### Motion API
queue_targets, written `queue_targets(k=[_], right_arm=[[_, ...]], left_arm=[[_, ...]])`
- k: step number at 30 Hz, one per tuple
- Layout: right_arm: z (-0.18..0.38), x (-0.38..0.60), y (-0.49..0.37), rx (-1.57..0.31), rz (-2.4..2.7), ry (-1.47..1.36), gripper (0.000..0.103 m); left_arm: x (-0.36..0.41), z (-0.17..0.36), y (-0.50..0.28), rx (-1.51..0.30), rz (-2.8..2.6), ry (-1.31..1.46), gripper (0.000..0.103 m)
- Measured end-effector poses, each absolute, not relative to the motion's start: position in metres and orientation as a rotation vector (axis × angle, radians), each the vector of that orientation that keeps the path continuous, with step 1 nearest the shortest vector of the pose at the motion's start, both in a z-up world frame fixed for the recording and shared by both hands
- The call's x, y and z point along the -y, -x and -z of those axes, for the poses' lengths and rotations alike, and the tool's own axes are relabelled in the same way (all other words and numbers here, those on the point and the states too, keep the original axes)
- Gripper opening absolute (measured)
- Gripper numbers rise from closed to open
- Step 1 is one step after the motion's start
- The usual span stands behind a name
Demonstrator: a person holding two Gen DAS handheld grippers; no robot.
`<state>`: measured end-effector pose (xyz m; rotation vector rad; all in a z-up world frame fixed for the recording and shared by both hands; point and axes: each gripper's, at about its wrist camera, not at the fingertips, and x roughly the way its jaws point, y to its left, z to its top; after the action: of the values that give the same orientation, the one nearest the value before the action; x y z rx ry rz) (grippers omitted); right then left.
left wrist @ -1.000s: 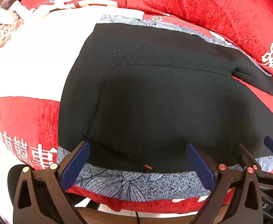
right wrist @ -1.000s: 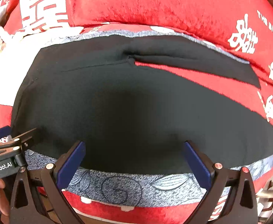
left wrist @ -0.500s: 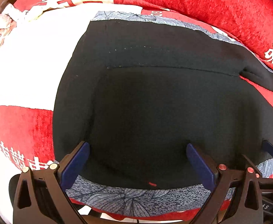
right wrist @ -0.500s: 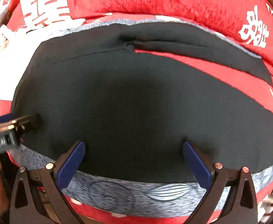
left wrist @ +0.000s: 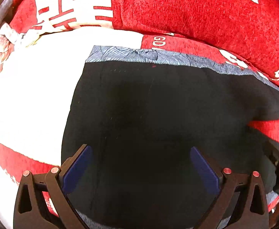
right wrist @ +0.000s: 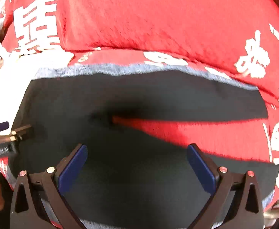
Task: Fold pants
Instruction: 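Grasp the waistband edge with both grippers and lift it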
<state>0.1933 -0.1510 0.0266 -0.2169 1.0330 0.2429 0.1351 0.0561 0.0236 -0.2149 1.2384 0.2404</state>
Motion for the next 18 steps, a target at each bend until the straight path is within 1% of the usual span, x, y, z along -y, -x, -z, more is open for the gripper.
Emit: queue_targets(k=[2,5,10,13,18], right_arm=[[-0.022,0.141,-0.212,-1.043,-0.247,0.217,0.103],[-0.004,0.131,-0.239,-1.108,-0.284,0.190,0.103],[0.023,0.131,-0.259,-1.189,-0.342,0.176,0.103],[0.021,0.154,-0.267,-1.195,-0.298,0.118,0.103],[-0.007,0.162,-0.285,-1.102,-0.346,0.132,0.103]], left_arm=[[-0.057,-0.019,-0.145,-1.247,-0.247,0.211,0.103],[-0.056,-0.011,-0.160,-1.262,-0.251,0.200,0.103],[-0.065,0.009,-0.176,-1.309,-0.217,0.234,0.103],[-0.069,0.005,-0.177,-1.296,-0.211,0.222,0.103],[-0.067,-0.005,-0.182,-1.255,-0.217,0.191,0.103]])
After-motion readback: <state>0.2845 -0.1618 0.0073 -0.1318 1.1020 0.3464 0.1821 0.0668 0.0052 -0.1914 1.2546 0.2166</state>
